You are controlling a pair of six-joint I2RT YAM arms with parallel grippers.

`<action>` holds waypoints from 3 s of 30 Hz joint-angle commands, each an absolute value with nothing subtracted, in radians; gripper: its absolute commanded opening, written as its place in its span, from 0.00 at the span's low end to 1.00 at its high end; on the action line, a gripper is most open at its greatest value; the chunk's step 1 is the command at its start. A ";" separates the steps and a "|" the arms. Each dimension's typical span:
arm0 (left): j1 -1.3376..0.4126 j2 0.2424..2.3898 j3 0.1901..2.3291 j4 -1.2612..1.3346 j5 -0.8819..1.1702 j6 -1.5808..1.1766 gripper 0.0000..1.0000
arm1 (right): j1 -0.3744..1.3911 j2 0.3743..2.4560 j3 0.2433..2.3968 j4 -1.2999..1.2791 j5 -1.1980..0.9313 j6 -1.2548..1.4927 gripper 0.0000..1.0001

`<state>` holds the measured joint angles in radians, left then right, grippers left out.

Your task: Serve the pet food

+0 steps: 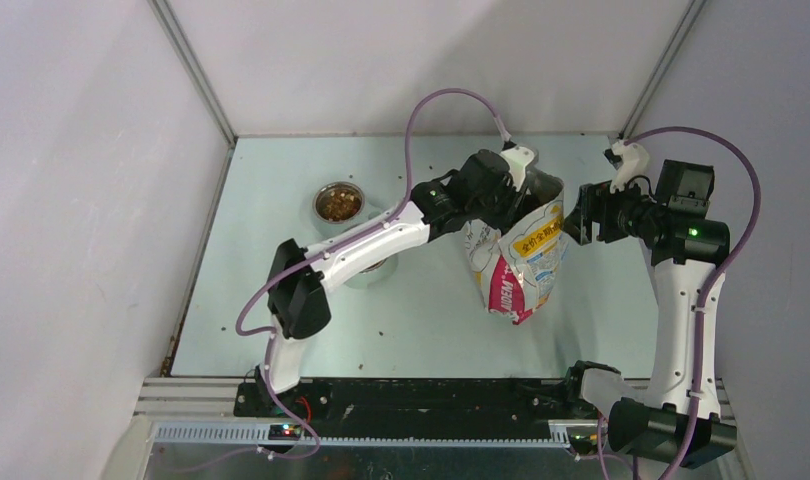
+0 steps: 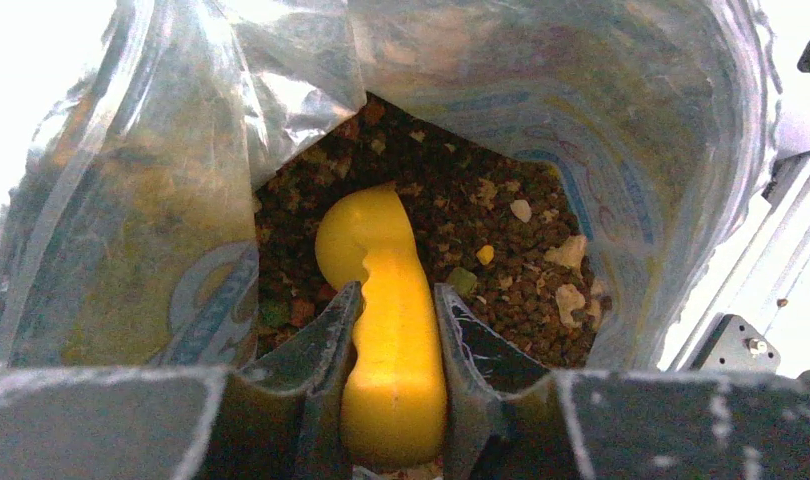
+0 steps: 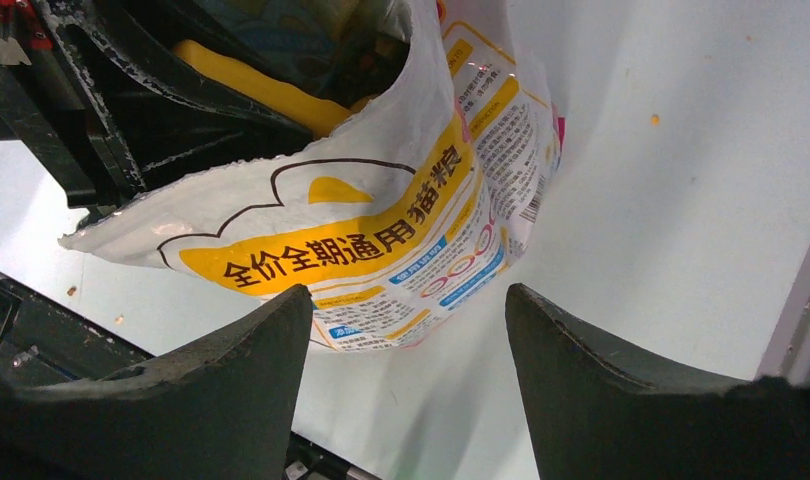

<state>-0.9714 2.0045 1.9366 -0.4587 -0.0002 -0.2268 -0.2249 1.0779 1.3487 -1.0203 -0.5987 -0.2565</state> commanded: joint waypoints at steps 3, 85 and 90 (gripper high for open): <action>-0.934 2.004 2.043 -0.525 0.033 -0.121 0.00 | -0.224 1.069 1.351 -0.976 -0.616 -0.233 0.74; 0.311 1.116 0.644 -0.808 0.440 -0.606 0.74 | -0.191 0.978 1.348 -1.073 -0.670 -0.303 0.76; 0.311 1.083 0.808 -0.866 0.369 -0.479 0.99 | -0.203 1.004 1.350 -0.952 -0.652 -0.248 0.81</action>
<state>0.3042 1.1236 0.6857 -0.7906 0.4480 -0.6163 -0.1955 0.9848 1.3487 -1.0847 -0.6724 -0.2893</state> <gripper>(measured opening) 0.908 0.789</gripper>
